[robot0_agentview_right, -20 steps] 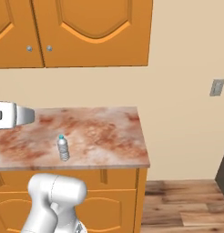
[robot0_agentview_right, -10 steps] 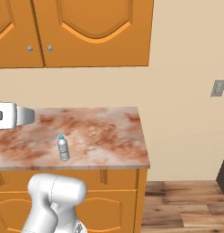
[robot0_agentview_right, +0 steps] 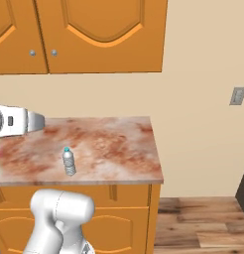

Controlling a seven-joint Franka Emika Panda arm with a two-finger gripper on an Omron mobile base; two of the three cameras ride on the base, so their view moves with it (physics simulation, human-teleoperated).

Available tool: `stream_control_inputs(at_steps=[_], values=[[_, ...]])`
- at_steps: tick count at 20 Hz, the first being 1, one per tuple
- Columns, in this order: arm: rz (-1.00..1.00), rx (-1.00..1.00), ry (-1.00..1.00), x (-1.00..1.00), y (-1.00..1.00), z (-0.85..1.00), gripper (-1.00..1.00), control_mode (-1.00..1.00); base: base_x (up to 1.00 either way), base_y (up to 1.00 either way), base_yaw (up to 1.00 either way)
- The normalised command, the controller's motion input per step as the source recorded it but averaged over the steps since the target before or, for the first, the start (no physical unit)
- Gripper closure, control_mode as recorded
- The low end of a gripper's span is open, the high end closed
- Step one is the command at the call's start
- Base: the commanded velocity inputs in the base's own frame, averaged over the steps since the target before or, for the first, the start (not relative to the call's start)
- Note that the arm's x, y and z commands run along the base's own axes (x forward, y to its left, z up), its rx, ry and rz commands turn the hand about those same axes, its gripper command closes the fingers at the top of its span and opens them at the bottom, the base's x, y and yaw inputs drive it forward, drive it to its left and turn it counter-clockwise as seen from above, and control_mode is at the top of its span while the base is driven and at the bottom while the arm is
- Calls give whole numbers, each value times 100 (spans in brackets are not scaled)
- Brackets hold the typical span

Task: Place the drinks on the dining counter in a tight cluster.

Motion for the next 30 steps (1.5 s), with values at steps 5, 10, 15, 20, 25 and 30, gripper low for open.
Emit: stream_control_inputs(at_steps=[5, 10, 15, 20, 25, 30], values=[[34, 9, 2, 77, -72, -2, -100, -100, 0, 0, 0], [56, 8, -19, 54, -28, -20, -100, -100, 0, 0, 0], [65, -2, -16, 35, 0, -50, -100, -100, 0, 0, 0], [66, -4, -4, 44, 0, -47, -100, -100, 0, 0, 0], [65, 0, 0, 27, 0, -37, -100, -100, 0, 0, 0], [21, -4, 0, 5, 1, -50, -100, -100, 0, 0, 0]])
